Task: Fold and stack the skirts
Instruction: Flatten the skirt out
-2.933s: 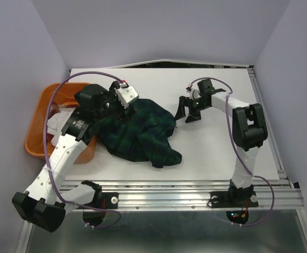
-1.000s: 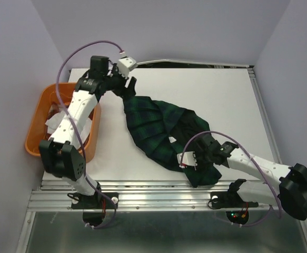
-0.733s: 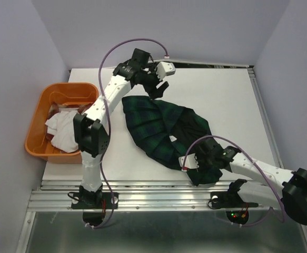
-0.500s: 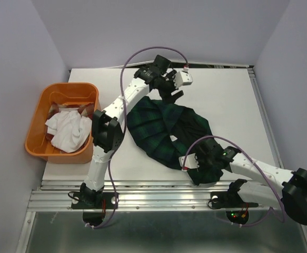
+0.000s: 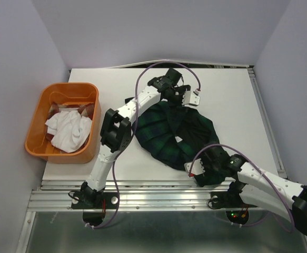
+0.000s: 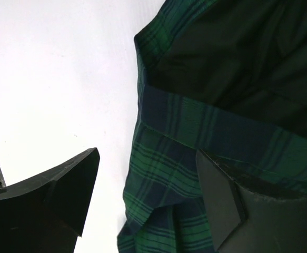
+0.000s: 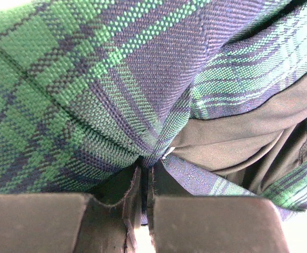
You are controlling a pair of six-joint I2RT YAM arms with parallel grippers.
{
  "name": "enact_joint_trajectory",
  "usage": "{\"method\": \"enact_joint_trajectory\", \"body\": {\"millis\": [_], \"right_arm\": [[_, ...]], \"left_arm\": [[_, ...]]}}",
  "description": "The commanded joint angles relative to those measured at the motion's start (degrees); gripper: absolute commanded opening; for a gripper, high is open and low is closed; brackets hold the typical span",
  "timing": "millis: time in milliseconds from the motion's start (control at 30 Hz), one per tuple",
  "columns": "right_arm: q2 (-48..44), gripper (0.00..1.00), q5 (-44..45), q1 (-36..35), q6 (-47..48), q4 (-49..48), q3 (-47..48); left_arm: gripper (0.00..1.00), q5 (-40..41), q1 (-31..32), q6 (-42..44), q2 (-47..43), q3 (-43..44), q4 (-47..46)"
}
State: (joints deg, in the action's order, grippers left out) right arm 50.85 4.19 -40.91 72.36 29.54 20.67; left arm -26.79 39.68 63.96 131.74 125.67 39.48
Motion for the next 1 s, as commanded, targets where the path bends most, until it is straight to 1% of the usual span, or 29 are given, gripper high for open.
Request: {"method": "enact_joint_trajectory", "body": {"millis": [0,133,300,400,433,467,500,533,600,633,667,700,833,933,967], "right_arm": [[-0.5,0.01,1.6,0.0,1.0,4.1,-1.3],[-0.7,0.01,1.4,0.0,1.2,4.1,-1.6],[-0.2,0.01,1.5,0.0,1.6,3.3,-1.6],[0.4,0.01,1.4,0.0,1.4,3.1,-1.4],[0.5,0.01,1.4,0.0,1.3,3.1,-1.3],[0.5,0.01,1.4,0.0,1.2,3.1,-1.3],[0.4,0.01,1.4,0.0,1.0,3.1,-1.3],[0.3,0.01,1.5,0.0,0.8,3.1,-1.3],[0.4,0.01,2.1,0.0,-0.7,2.7,-1.1],[0.4,0.01,2.4,0.0,-1.2,2.5,-0.9],[0.5,0.01,2.6,0.0,-2.7,1.8,-0.8],[0.8,0.01,2.6,0.0,-3.8,1.5,-0.7],[2.6,0.01,2.5,0.0,-8.9,-0.2,-0.7],[1.3,0.01,2.9,0.0,-11.1,-0.8,-0.9],[0.9,0.01,3.5,0.0,-11.6,-0.8,-0.8]], "left_arm": [[0.86,-2.9,-0.1,7.1,3.6,4.9,-0.7],[0.88,-5.2,0.0,8.0,4.7,4.4,-5.7],[0.89,-8.5,0.8,7.6,6.3,5.4,-8.6],[0.89,-9.1,1.2,7.9,7.6,5.5,-10.3],[0.86,-9.4,1.2,8.0,8.0,5.5,-10.6],[0.82,-9.9,1.2,8.2,8.4,5.6,-10.8],[0.65,-10.2,1.4,8.4,9.4,6.3,-10.8],[0.58,-10.3,1.5,8.5,9.9,6.8,-10.6],[0.49,-11.4,1.6,8.6,10.7,7.8,-9.7],[0.41,-11.5,1.8,8.5,10.9,8.4,-9.3],[0.35,-11.5,1.9,8.7,11.0,8.4,-8.9],[0.00,-10.9,2.1,9.0,10.8,8.3,-8.6],[0.00,-9.9,2.0,7.8,9.5,6.6,-8.1],[0.00,-9.7,1.0,4.3,6.6,4.7,-8.3],[0.00,-9.9,-0.2,2.8,5.5,3.9,-9.8]]}}
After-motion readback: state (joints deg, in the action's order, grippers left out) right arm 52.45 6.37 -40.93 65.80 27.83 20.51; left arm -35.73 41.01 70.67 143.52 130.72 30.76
